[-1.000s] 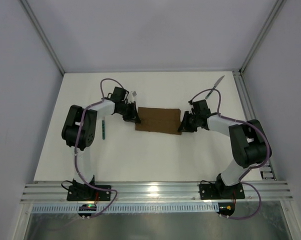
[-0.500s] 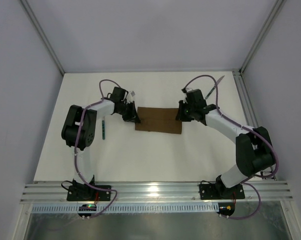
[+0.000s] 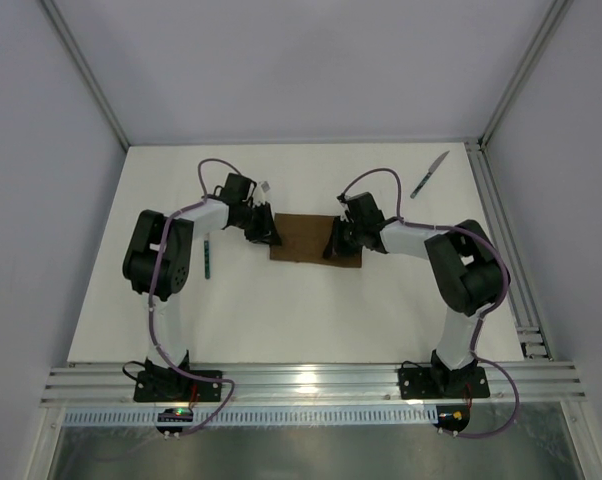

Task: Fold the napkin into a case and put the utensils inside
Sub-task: Rotate the 2/3-rectangle-folded napkin at the center of the board, then fold the 2/3-rectangle-folded napkin at the center of the board.

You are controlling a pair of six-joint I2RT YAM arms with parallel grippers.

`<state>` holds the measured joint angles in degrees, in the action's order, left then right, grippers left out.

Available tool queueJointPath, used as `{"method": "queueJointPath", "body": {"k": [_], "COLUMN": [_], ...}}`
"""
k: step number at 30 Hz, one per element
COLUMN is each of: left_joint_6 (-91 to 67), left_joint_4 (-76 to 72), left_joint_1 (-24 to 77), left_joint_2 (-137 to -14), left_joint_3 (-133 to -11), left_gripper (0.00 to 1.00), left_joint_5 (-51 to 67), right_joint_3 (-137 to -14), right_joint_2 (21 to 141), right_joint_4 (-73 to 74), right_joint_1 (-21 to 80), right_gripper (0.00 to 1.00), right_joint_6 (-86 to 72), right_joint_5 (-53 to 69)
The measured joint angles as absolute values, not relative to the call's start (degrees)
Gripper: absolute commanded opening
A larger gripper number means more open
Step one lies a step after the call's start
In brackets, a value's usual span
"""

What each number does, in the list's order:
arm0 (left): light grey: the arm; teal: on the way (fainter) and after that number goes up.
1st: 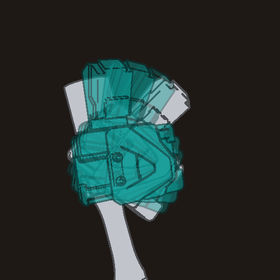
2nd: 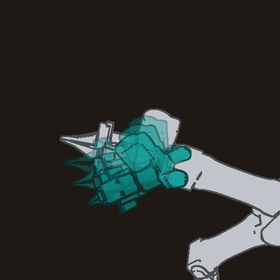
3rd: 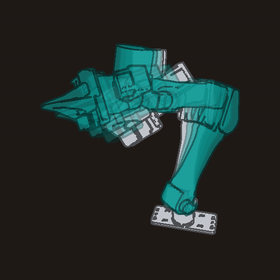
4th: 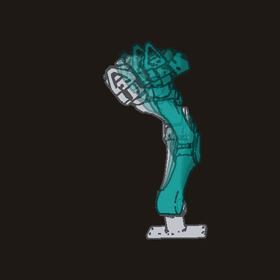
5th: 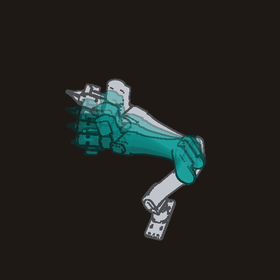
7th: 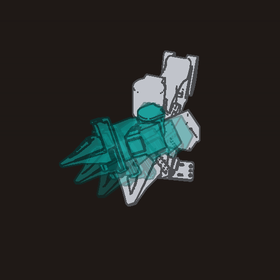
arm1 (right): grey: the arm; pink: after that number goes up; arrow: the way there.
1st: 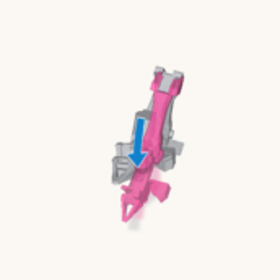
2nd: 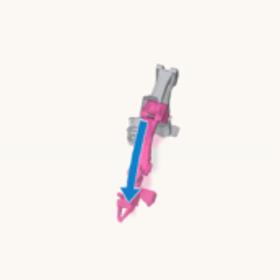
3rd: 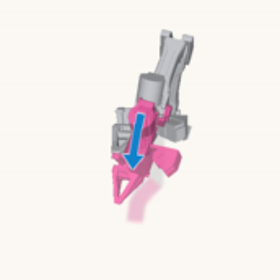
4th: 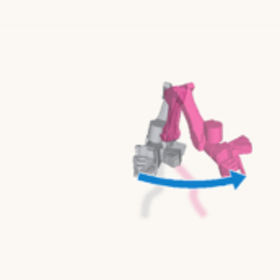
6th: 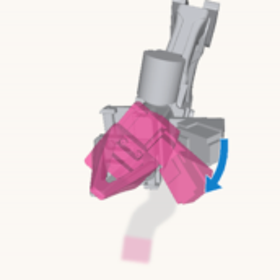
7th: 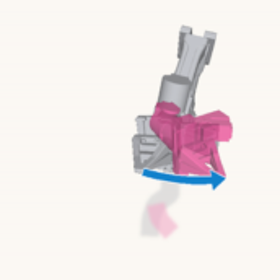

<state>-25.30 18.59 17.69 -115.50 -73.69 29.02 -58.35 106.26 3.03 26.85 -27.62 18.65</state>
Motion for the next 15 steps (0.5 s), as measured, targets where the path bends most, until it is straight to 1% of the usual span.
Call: {"method": "queueJointPath", "body": {"k": [6,8,10,11,13,15], "left_joint_6": [-24.0,-23.0,-21.8,-21.2,-20.3,-19.1], "left_joint_4": [20.6,22.3,24.4,25.1,26.6,28.1], "left_joint_1": [17.7,17.7,17.7,17.7,17.7,17.7], "left_joint_2": [-115.0,-114.7,-114.4,-114.1,-113.3,-112.3], "left_joint_3": [-75.0,-76.6,-78.5,-79.4,-80.8,-82.2], "left_gripper": [0.3,0.37,0.39,0.42,0.45,0.47], "left_joint_5": [28.6,28.6,28.7,28.8,28.8,28.9], "right_joint_3": [-58.3,-58.2,-58.2,-58.2,-58.2,-58.2], "right_joint_2": [106.9,106.9,106.9,106.9,106.9,106.9], "right_joint_4": [1.7,1.3,1.3,1.3,1.3,1.3], "right_joint_1": [26.8,26.8,26.8,26.8,26.8,26.8], "right_gripper": [0.04,0.04,0.04,0.04,0.04,0.04], "right_joint_6": [-28.5,-28.7,-28.7,-28.7,-28.7,-28.7], "right_joint_5": [19.5,19.7,19.7,19.7,19.7,19.8]}}
